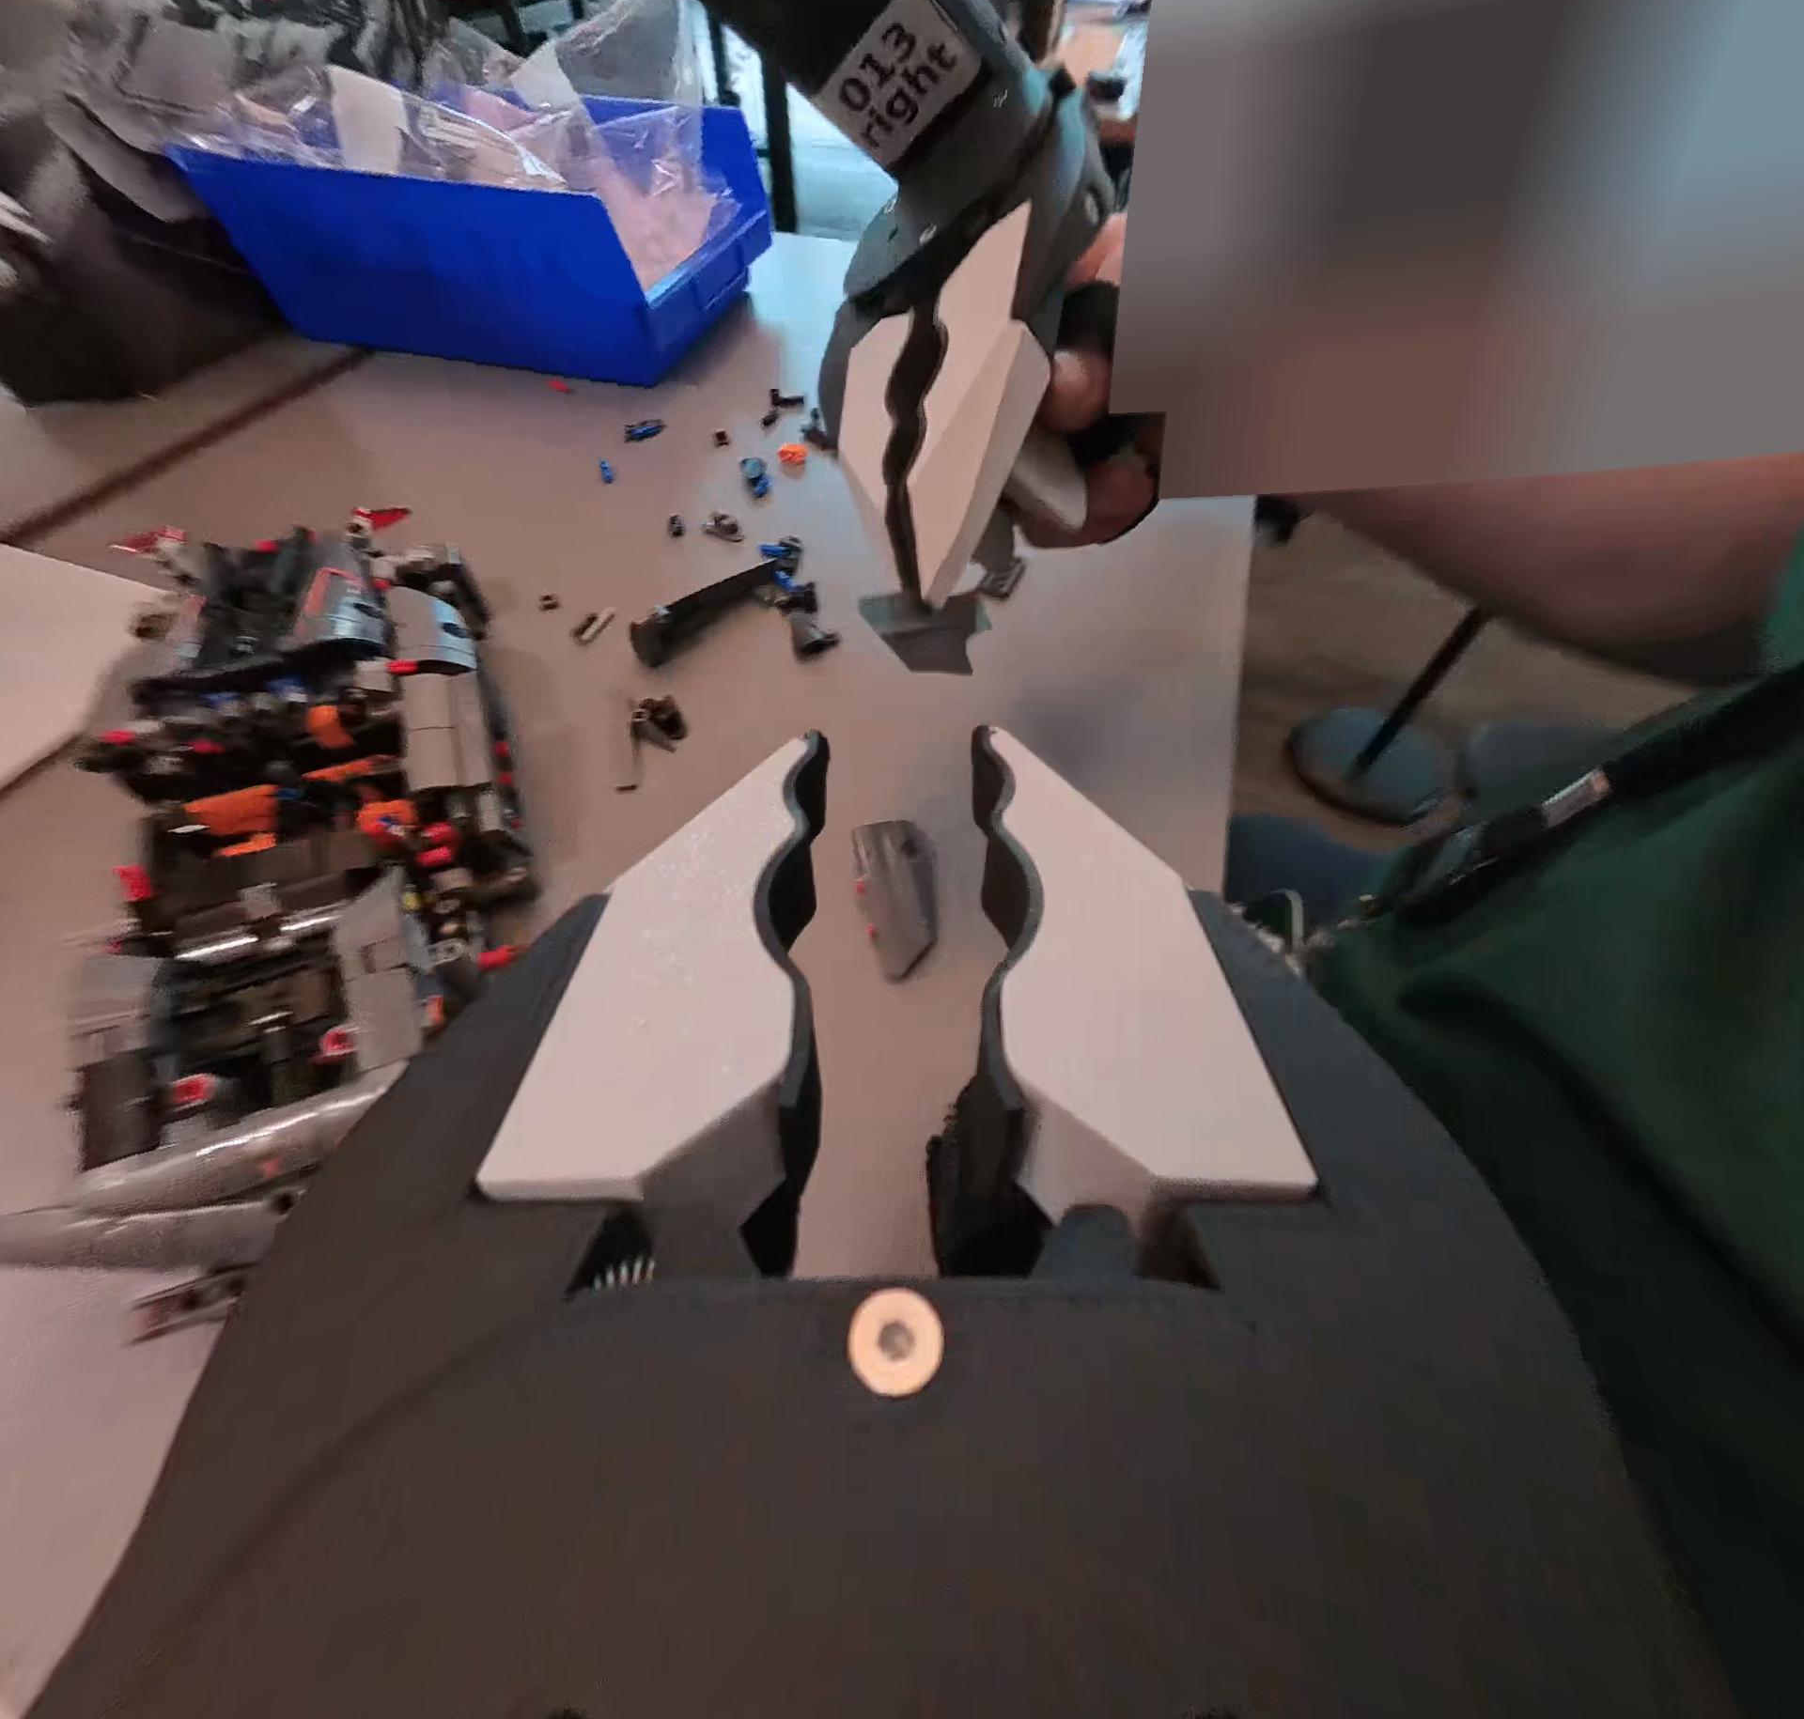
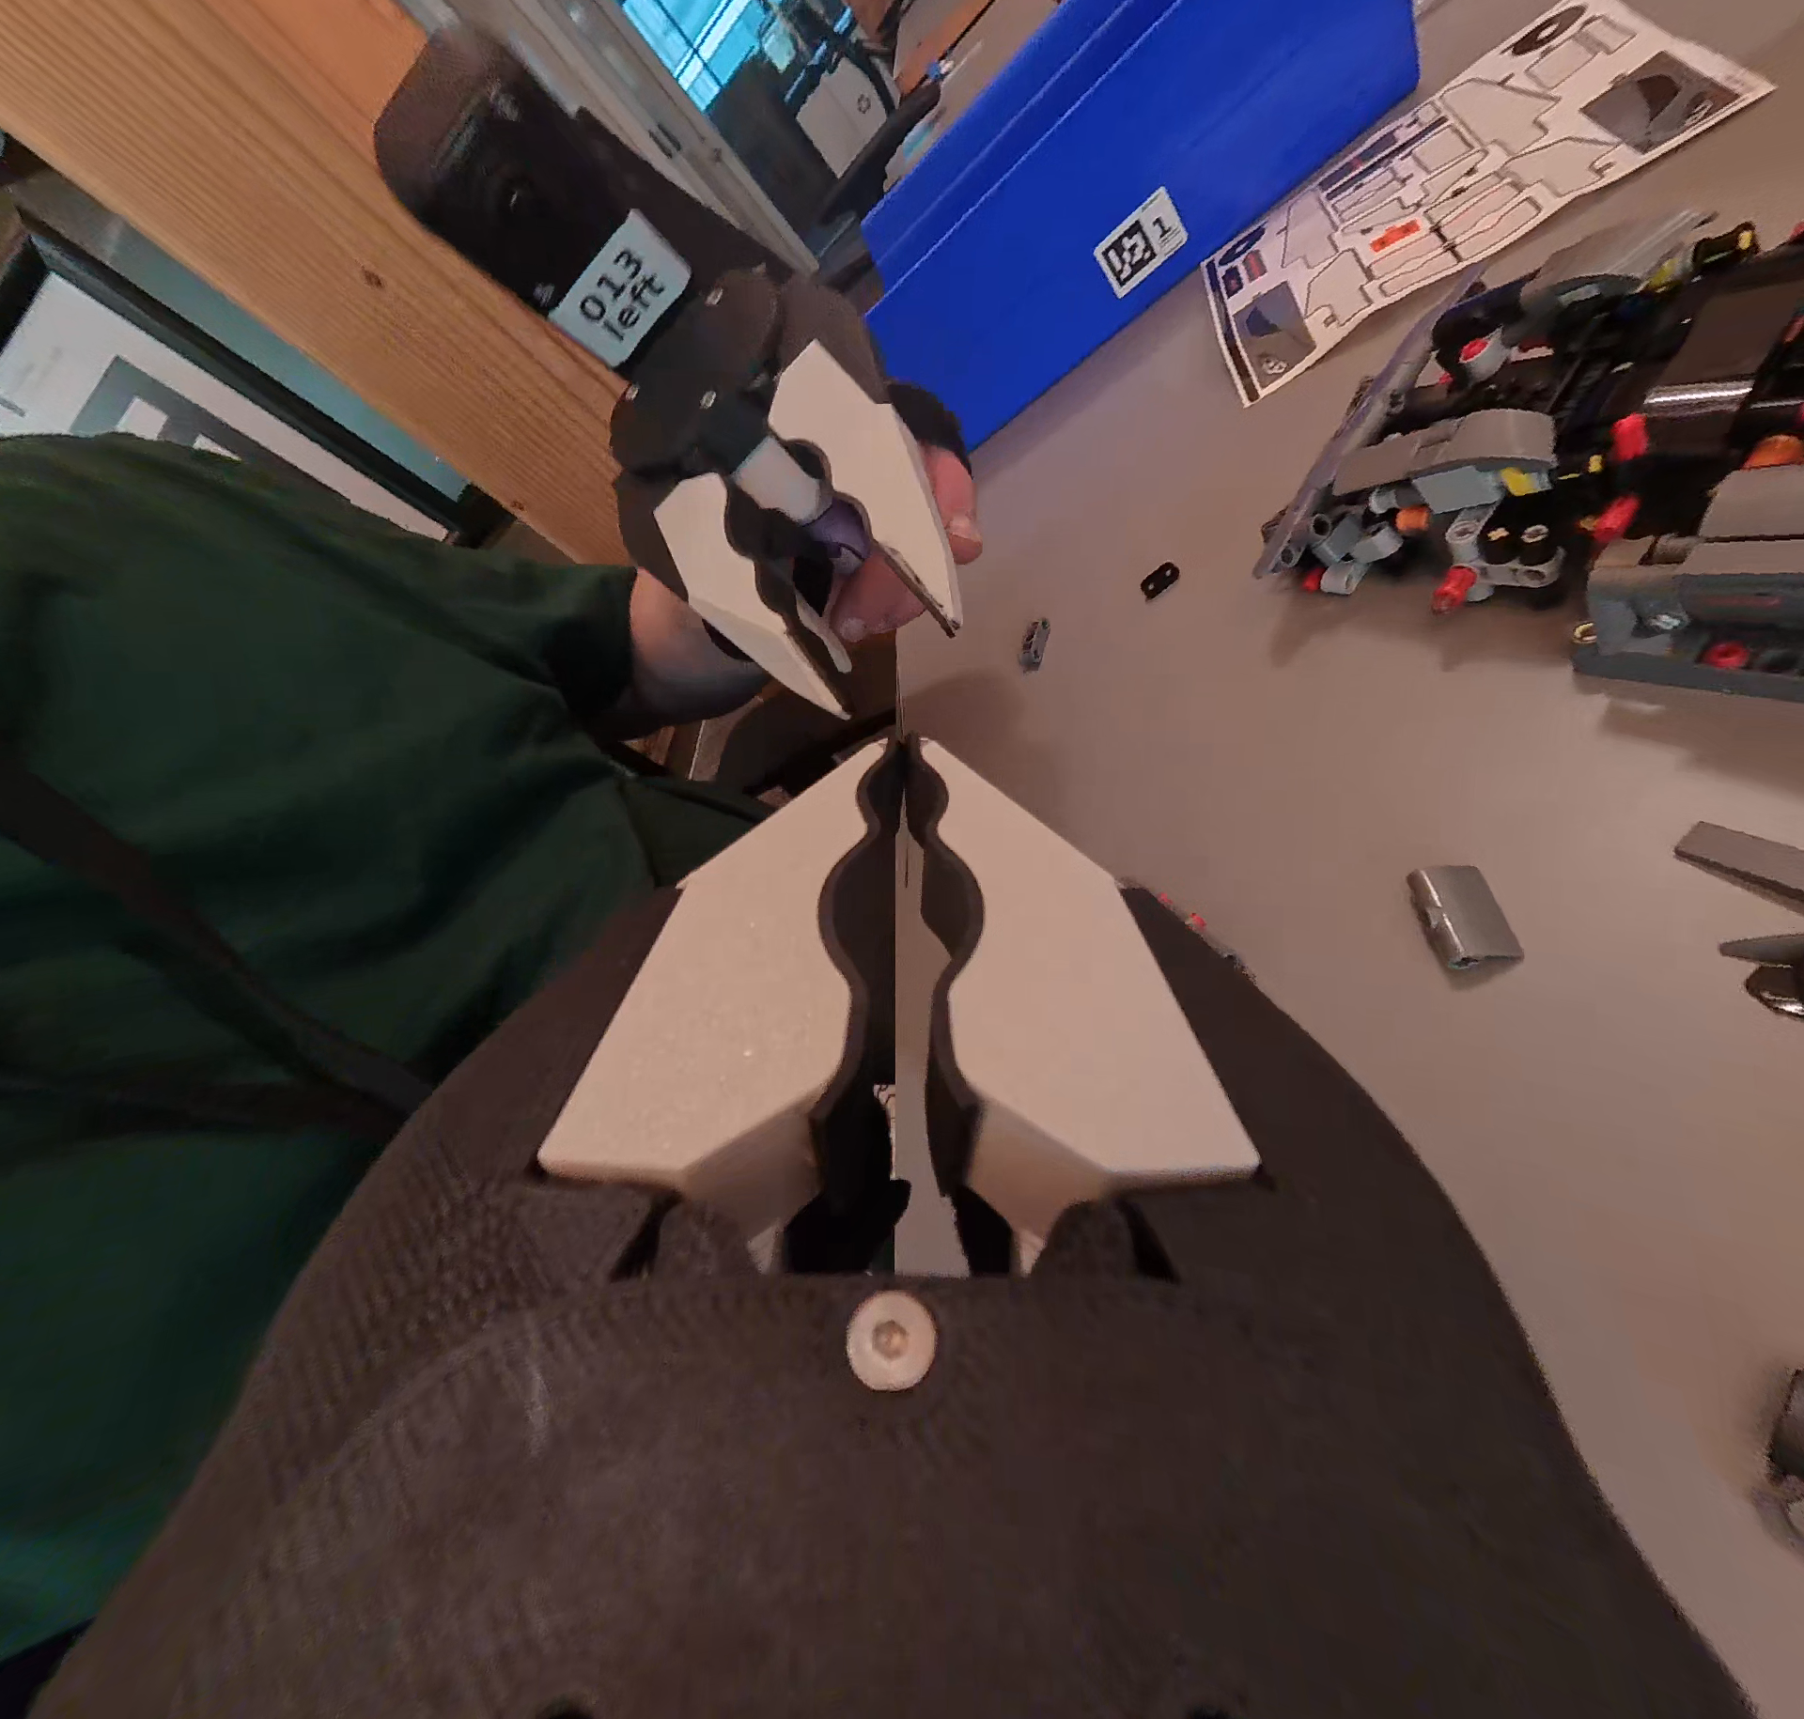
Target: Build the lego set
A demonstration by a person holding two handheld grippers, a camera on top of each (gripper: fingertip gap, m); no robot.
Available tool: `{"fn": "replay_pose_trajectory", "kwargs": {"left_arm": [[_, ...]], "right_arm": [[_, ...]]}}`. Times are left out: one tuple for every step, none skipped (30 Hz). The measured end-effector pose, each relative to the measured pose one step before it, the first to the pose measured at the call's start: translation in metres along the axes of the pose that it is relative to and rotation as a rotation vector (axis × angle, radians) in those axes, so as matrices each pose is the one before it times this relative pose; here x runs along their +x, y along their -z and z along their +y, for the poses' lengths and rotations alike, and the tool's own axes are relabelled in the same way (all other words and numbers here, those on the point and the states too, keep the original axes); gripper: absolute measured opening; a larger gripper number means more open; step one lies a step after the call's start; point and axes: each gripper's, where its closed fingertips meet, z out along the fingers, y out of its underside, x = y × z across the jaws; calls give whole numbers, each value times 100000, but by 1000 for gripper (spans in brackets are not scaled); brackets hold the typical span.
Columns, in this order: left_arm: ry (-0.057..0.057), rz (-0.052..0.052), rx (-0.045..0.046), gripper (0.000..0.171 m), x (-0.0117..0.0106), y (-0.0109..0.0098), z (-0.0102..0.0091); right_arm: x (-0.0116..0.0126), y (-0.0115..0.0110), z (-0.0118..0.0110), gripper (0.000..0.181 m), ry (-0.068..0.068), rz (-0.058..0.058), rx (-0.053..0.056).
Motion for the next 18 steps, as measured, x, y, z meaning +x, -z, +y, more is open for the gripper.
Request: {"fn": "replay_pose_trajectory", "kwargs": {"left_arm": [[3901, 3194, 706, 25, 51, -143, -63], [2709, 2640, 1500, 23, 45, -93, -204], [2300, 3119, 2649, 20, 200, -25, -387], [2352, 3112, 1696, 18, 236, -50, -292], [2070, 2815, 255, 16, 219, -110, -83], [1450, 2624, 53, 13, 227, -131, -33], [1266, 2287, 19, 9, 208, -140, -4], [1416, 1893, -125, 9, 169, -171, 15], [756, 1533, -10, 8, 146, -137, -14], [57, 548, -21, 6, 46, -117, -4], [231, 127, -219, 5, -25, -109, 26], [258, 450, 169, 2, 13, -60, -23], [431, 917, 374, 0, 85, -19, -51], [676, 307, 735, 0, -18, 18, -97], [654, -415, 249, 0, -128, 31, -26], [705, -55, 554, 0, -82, 29, -57], [629, -948, 1504, 0, -197, 112, -196], [188, -1558, 1130, 0, -301, 120, -136]], "right_arm": [[-85, -158, 133, 0, 459, -384, -1421], [-154, -153, 197, 0, 962, -449, -1958], [-68, -142, 201, 0, 1046, 212, -2047], [22, -108, 71, 0, 573, 617, -1385], [-57, -101, 13, 0, 405, -100, -883], [-95, -91, 0, 0, 475, -397, -734], [26, -49, -38, 0, 364, 239, -441], [44, -45, -57, 0, 100, 155, -367], [-29, -83, 66, 0, 377, -209, -1059], [-16, -100, 58, 0, 910, 227, -1047], [40, -78, -40, 0, 501, 483, -460], [-3, -66, -54, 0, 193, 17, -243], [-18, -40, -64, 0, 250, -146, 37], [87, 7, -106, 0, 124, 502, 562], [221, 38, -168, 0, 85, 1349, 979], [68, 25, -103, 0, -200, 197, 766], [102, 66, -254, 2, -585, 320, 1831], [30, 98, -373, 6, -615, -113, 2656]]}}
